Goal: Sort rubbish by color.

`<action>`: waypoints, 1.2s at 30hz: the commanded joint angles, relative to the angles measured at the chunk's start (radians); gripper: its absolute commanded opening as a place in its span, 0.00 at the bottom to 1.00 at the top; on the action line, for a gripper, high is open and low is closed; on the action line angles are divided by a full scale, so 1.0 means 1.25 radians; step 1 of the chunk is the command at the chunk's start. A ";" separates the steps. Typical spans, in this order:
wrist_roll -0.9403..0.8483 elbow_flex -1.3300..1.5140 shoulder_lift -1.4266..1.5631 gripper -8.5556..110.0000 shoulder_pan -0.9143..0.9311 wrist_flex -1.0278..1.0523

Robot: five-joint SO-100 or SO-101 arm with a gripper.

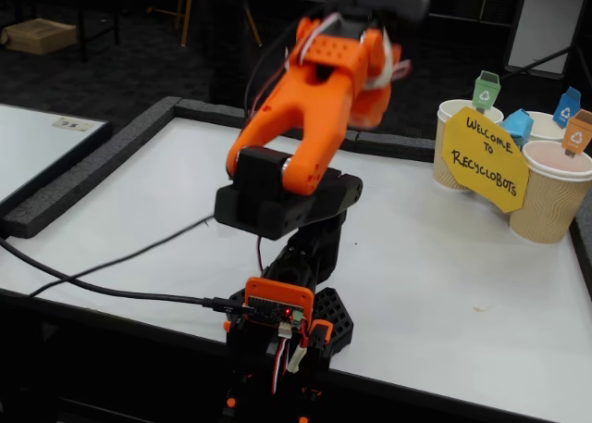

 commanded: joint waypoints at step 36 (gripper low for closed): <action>0.069 0.346 0.346 0.07 -0.156 0.118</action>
